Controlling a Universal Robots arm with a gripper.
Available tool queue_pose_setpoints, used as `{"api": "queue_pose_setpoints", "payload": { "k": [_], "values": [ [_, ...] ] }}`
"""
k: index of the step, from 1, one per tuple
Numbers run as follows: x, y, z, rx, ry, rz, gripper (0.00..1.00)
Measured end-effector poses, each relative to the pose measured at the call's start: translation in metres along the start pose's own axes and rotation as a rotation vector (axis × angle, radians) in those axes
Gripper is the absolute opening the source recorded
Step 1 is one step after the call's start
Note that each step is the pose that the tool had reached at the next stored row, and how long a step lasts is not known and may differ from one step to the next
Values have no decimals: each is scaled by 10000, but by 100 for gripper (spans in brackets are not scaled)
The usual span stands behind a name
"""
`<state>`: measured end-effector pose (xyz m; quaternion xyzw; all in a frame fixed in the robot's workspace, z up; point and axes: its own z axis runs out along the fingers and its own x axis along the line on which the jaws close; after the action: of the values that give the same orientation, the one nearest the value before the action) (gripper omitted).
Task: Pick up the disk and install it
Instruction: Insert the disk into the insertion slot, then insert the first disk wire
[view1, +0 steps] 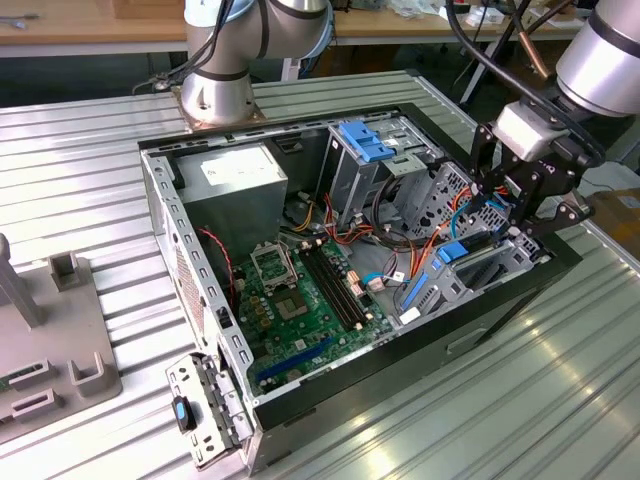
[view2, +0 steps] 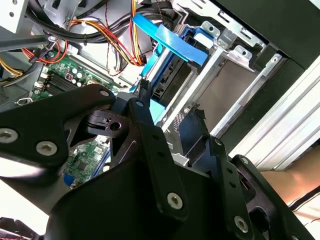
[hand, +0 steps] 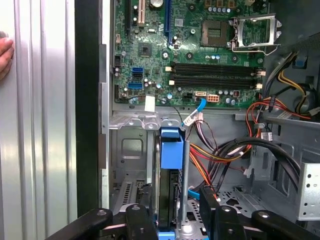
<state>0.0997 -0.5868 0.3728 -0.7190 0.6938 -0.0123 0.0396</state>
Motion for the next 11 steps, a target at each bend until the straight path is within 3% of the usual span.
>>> {"api": "queue_pose_setpoints", "payload": {
  "k": [6, 11],
  "values": [
    [-5, -41, 21, -88, -3, 13, 50],
    [-5, -45, 44, -99, -2, 37, 50]
  ]
}}
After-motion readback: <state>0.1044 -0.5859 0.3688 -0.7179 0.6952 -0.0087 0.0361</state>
